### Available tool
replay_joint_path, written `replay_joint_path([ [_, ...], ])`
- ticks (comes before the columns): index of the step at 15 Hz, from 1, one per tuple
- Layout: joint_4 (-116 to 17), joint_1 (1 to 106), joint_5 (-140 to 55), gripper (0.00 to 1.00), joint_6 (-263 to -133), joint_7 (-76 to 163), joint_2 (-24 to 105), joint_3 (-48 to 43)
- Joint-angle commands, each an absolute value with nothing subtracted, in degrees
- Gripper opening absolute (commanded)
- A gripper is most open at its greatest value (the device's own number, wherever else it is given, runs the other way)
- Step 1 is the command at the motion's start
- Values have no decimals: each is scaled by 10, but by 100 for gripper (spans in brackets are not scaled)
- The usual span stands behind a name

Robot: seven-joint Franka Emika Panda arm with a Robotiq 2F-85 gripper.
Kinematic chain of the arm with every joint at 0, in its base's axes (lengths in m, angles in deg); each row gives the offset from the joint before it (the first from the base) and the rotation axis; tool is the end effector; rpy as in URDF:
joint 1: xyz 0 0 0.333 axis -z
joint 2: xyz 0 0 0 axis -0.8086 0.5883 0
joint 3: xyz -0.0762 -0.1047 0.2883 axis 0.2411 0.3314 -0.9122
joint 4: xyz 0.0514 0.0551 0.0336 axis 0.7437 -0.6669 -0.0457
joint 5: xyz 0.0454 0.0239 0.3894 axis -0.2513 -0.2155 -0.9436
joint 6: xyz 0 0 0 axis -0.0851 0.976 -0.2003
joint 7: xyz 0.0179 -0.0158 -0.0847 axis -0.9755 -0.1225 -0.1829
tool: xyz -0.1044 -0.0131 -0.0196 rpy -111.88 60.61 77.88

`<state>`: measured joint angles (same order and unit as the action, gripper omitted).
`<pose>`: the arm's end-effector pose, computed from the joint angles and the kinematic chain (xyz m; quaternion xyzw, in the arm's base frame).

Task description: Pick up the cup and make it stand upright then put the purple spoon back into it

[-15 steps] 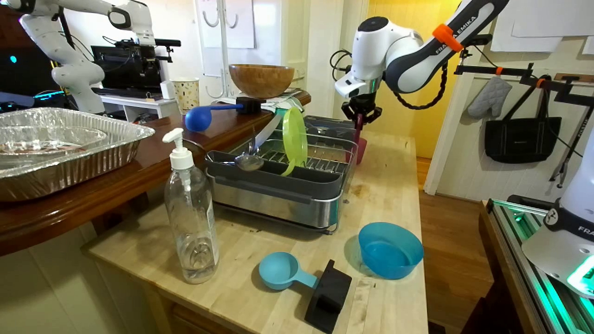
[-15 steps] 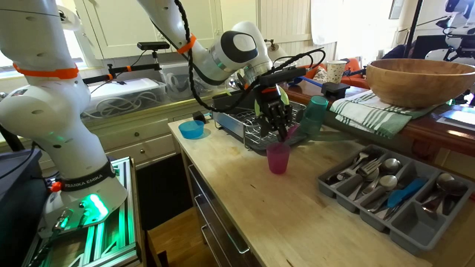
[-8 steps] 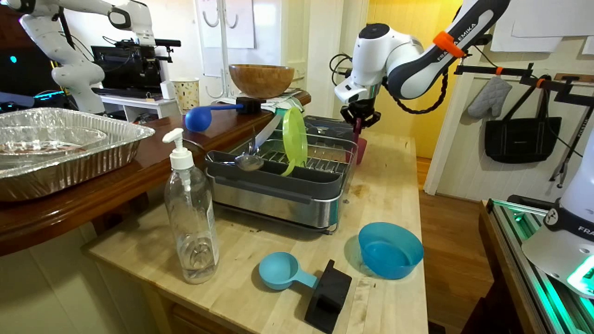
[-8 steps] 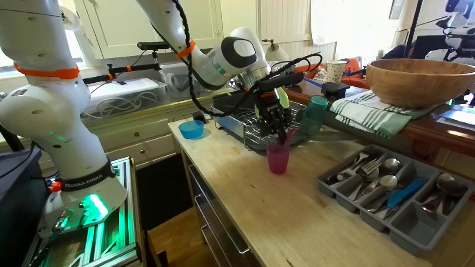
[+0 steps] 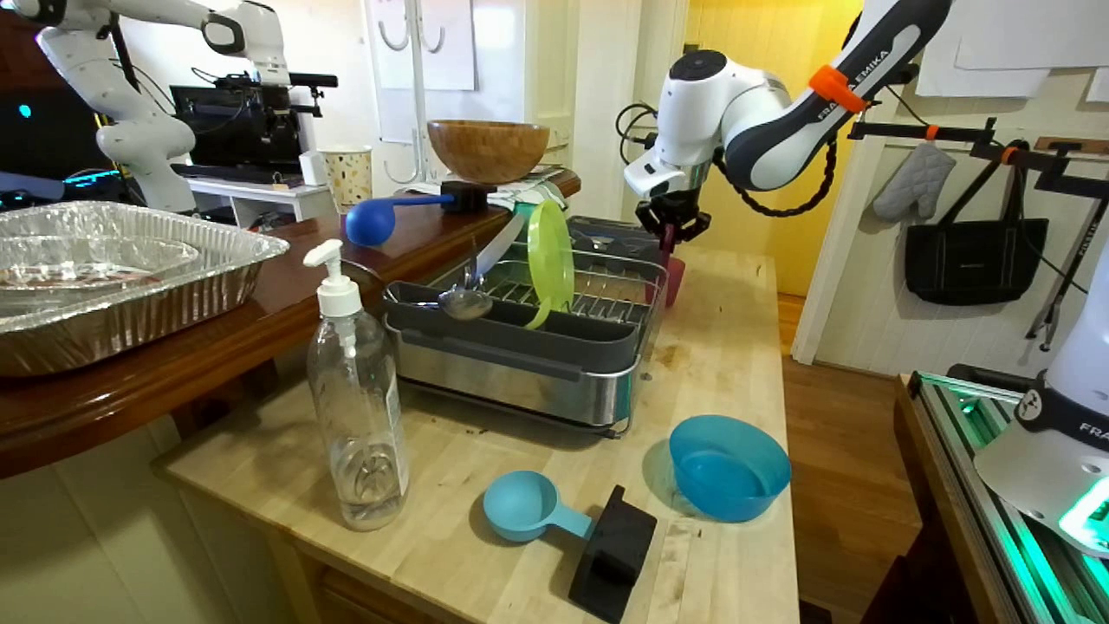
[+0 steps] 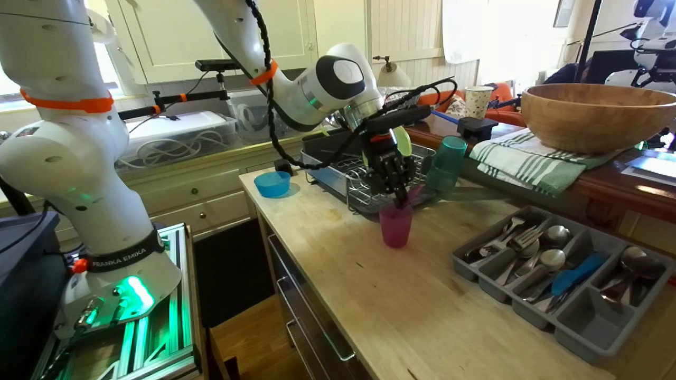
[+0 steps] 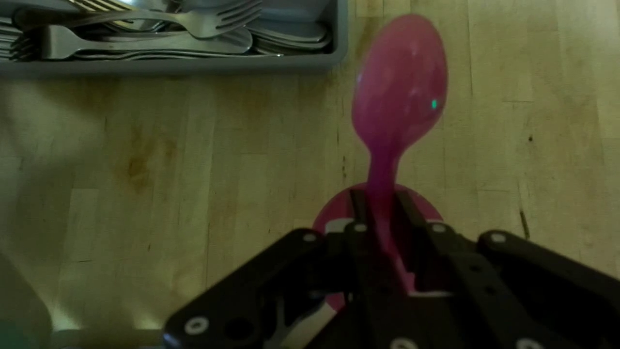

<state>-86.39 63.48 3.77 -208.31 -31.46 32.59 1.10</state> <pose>0.5218 -0.1516 0.3056 0.6612 0.6991 -0.1491 0.2278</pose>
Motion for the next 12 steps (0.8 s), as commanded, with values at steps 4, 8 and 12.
replay_joint_path([
  [4, -876, 633, 57, 6, -2096, -289, 326, 13],
  [8, -876, 632, 57, 45, -2098, -285, 326, 13],
  [12, -874, 632, 59, 70, -2098, -282, 326, 12],
])
